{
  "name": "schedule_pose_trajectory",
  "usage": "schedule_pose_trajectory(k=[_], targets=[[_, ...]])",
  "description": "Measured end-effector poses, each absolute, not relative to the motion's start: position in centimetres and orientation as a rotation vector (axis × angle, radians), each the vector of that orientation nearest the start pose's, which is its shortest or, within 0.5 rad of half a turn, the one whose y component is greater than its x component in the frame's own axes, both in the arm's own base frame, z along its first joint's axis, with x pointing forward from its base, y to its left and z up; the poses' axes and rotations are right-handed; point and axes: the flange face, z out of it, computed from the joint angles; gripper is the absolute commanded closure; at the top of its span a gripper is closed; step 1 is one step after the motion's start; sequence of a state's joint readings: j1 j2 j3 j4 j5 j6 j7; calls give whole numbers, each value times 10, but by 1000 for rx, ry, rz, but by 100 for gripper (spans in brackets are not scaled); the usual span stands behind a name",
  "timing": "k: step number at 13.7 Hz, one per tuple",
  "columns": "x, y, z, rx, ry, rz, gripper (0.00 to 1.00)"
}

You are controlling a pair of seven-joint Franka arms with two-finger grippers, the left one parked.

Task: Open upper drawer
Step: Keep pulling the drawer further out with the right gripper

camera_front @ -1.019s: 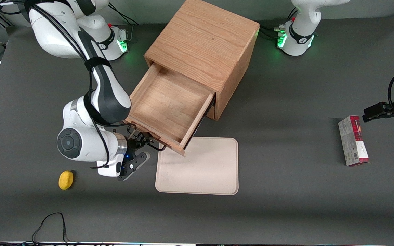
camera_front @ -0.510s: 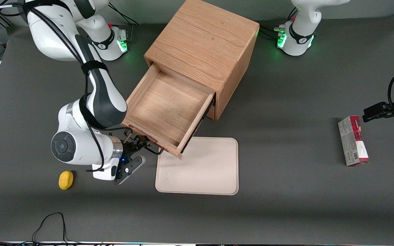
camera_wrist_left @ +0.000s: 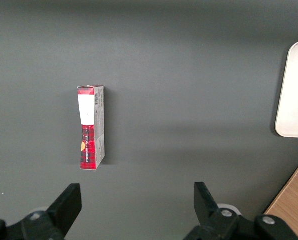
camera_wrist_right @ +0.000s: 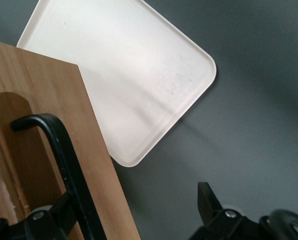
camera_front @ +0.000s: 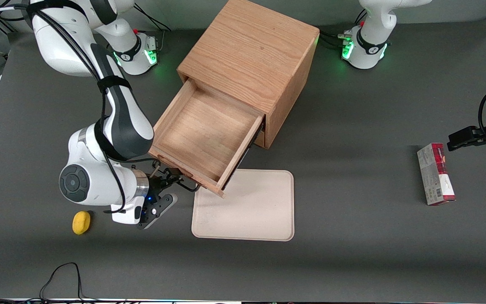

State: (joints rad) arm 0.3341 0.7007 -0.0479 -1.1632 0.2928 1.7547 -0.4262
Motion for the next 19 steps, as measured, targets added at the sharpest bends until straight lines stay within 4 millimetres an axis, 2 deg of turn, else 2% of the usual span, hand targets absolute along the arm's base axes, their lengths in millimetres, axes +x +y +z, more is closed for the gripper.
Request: schedule_pose_trajectory(k=[11,14,17,19], targets=[[698,235,381,-2715,-934,140,0],[702,228,394,-2716,-928,122,0],[711,210,410,-2730,-906,77,0],[711,205,419,-2725,-910,92,0]])
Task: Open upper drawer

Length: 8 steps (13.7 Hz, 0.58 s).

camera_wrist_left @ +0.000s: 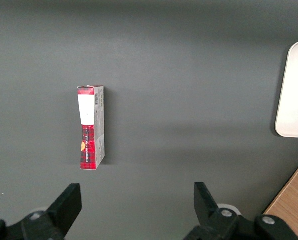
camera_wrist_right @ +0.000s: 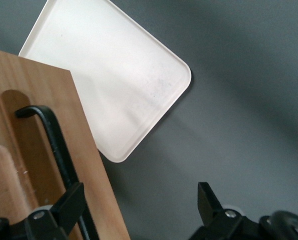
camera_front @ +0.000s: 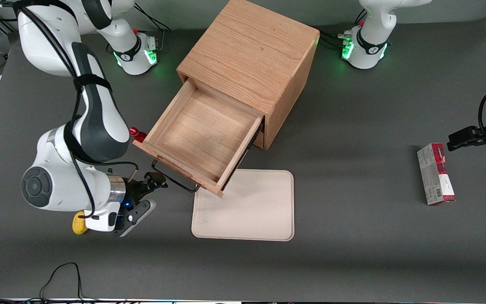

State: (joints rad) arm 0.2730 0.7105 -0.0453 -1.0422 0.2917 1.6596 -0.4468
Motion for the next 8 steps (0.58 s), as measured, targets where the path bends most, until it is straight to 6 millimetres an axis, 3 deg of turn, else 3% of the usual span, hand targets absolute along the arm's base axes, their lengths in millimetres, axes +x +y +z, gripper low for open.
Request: schedule_pose_trajectory(k=[4,8], targets=[[703,206,441,-2705,-938,163,0],[682,200,503,-2757,-961,126,0]])
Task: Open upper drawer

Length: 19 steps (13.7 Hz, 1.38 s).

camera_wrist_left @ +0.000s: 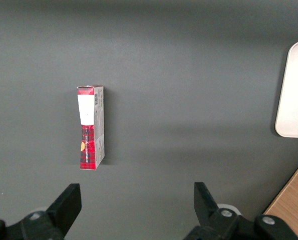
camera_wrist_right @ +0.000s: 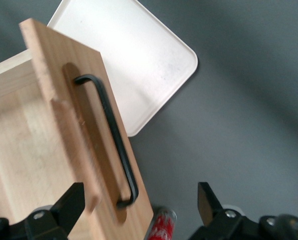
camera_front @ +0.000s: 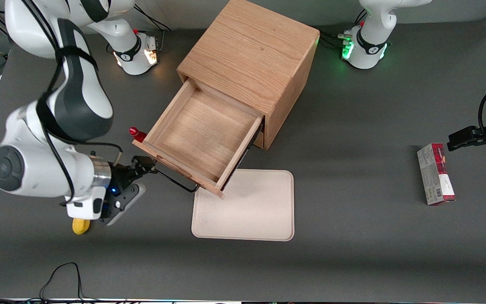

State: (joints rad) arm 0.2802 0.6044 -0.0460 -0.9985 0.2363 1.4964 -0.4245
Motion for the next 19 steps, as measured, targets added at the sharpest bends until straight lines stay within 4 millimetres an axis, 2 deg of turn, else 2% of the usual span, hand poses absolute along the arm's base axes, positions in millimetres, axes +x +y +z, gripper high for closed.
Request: schedule_pose_trajectory(k=[2,4,6,8,12,14,16,19], targets=[[661,194,525,-2836,-898,155,0],[636,189,535,-2922,-828,194,0],[610,175,542,-2989,-722,195,0],[586,149,549,-3013,-650,159,0],[537,90,575,-3018,-528,96,0],[526,60,583,-3018,-455,75,0],[522,36,580,-3018,-391,26,0],[515,29,570,-3013,-373,-19,0]])
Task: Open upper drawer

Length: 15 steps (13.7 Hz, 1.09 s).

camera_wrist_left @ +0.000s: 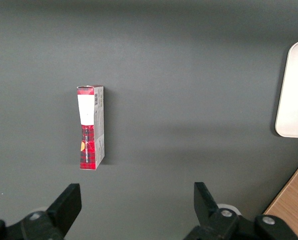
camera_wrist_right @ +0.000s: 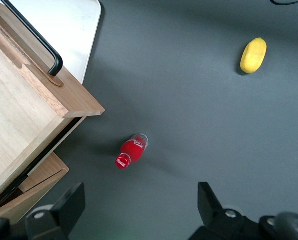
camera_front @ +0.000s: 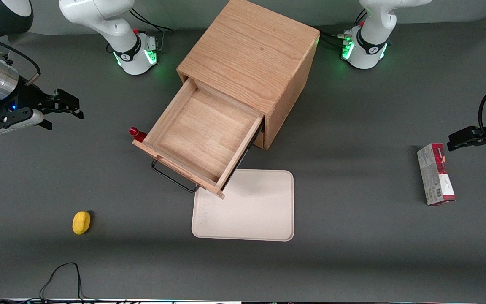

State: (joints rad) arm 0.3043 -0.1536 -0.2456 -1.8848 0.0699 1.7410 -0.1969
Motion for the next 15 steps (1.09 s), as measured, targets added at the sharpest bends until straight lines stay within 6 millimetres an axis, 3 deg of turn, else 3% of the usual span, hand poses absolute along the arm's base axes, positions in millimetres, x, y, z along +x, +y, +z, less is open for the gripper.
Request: schedule_pose_trajectory(k=[4,9,15], targets=[[516,24,571,-3014,-358,-45,0],[526,-5,583,-3046,-262,-71,0],[544,6,601,-3054,-292,10,0]])
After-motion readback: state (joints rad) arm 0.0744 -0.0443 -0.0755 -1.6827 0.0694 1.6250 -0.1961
